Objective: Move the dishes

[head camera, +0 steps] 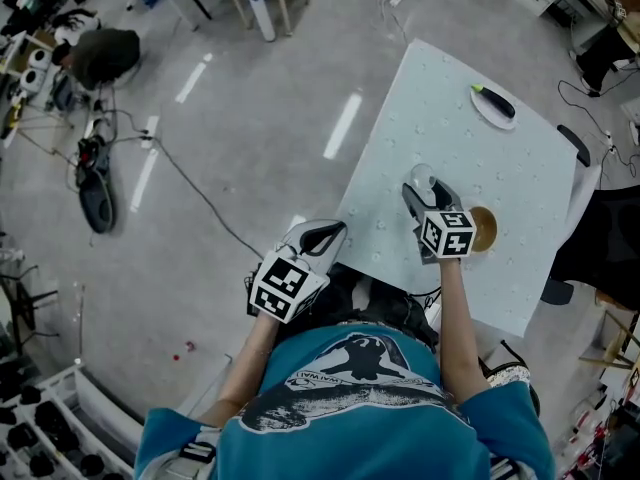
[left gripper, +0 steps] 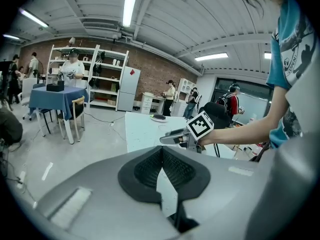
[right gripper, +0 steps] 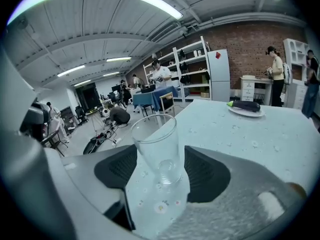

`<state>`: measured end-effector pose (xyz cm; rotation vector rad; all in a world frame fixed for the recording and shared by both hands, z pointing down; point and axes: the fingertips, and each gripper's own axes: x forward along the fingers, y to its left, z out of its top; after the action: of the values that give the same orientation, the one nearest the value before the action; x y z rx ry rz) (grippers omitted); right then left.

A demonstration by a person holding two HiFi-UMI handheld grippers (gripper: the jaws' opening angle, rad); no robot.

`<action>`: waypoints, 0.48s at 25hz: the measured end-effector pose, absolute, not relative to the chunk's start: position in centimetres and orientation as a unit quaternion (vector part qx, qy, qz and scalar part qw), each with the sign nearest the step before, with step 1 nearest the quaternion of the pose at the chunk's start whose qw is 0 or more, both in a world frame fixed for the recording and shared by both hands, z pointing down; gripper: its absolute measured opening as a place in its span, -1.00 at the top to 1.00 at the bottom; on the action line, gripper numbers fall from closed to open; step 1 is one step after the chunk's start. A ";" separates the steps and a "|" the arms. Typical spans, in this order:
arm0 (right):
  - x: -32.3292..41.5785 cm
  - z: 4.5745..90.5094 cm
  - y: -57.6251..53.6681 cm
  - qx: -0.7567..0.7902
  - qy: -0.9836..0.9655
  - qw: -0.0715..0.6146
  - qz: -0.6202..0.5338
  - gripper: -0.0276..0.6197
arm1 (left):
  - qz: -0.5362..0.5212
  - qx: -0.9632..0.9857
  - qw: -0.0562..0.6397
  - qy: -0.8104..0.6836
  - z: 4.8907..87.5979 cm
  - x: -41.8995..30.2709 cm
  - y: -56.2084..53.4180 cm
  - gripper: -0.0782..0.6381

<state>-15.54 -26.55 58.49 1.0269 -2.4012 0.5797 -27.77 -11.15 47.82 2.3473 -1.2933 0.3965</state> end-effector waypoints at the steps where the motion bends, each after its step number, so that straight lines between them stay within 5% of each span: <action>1: -15.2 58.3 -26.4 0.378 -0.872 0.228 0.212 0.00 | 0.144 0.847 0.216 -0.465 47.9 -27.6 -11.1 0.74; 12: -8.4 56.8 -23.6 0.434 -0.849 0.207 0.219 0.00 | 0.162 0.870 0.209 -0.417 48.2 -23.9 -12.3 0.74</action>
<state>-8.44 -23.61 56.82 1.2072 -2.3653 0.6085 -23.92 -12.27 48.22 2.4194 -1.1606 0.4518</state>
